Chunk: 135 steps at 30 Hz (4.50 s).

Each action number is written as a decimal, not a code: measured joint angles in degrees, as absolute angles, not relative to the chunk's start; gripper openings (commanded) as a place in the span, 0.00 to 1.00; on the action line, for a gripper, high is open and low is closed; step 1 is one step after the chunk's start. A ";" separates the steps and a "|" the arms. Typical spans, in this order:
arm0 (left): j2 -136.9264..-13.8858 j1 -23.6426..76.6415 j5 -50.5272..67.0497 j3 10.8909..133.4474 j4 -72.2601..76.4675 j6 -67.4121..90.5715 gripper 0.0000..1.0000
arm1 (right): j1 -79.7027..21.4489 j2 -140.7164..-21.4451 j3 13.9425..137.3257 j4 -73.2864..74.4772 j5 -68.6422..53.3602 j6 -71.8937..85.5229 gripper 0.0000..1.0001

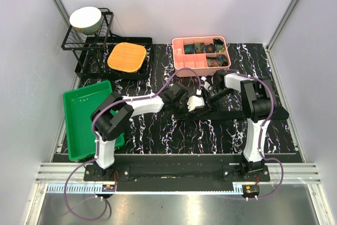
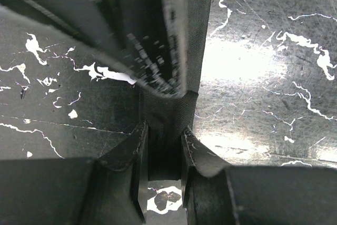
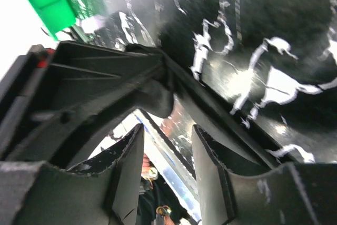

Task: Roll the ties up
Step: Roll the tie at the center of the board.

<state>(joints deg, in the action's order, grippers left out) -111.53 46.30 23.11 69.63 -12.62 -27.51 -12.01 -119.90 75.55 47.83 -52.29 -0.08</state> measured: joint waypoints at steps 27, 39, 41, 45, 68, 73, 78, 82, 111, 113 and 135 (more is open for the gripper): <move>-111.55 46.30 23.11 69.63 -12.60 -27.18 0.05 | -14.74 -121.91 72.75 40.49 -54.08 4.62 0.35; -111.55 46.30 23.11 69.63 -12.60 -27.14 0.06 | -14.61 -121.91 73.52 39.68 -54.33 5.32 0.03; -111.55 46.30 23.11 69.63 -12.58 -27.09 0.10 | -14.61 -121.91 73.52 39.70 -54.50 5.08 0.00; -111.55 46.28 23.09 69.63 -12.49 -26.48 0.29 | -14.66 -121.91 73.52 39.75 -53.89 4.69 0.00; -106.15 41.69 28.53 59.29 -3.51 -24.16 0.61 | -15.90 -122.10 75.37 41.91 -46.92 3.38 0.00; -107.42 41.74 30.59 60.42 -3.05 -24.58 0.51 | -16.01 -122.04 75.42 42.02 -46.52 3.57 0.00; -108.16 41.98 31.68 62.50 -3.66 -24.32 0.38 | -16.03 -121.99 75.44 42.04 -46.37 3.64 0.00; -108.51 42.57 32.40 64.97 -4.71 -23.94 0.31 | -16.03 -121.99 75.44 42.09 -46.33 3.77 0.00; -112.22 43.00 34.54 67.22 -6.48 -23.99 0.62 | -16.08 -121.99 75.75 44.91 -44.77 4.23 0.00; -112.22 43.00 34.24 67.26 -6.55 -24.27 0.54 | -16.08 -121.99 75.75 44.91 -44.77 4.25 0.00; -112.14 43.07 33.19 67.35 -6.57 -26.33 0.55 | -16.08 -121.99 75.75 44.88 -44.71 4.69 0.00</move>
<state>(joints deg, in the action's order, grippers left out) -112.14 43.07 33.19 67.35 -6.57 -26.33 -16.08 -121.99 75.75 44.88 -44.71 4.69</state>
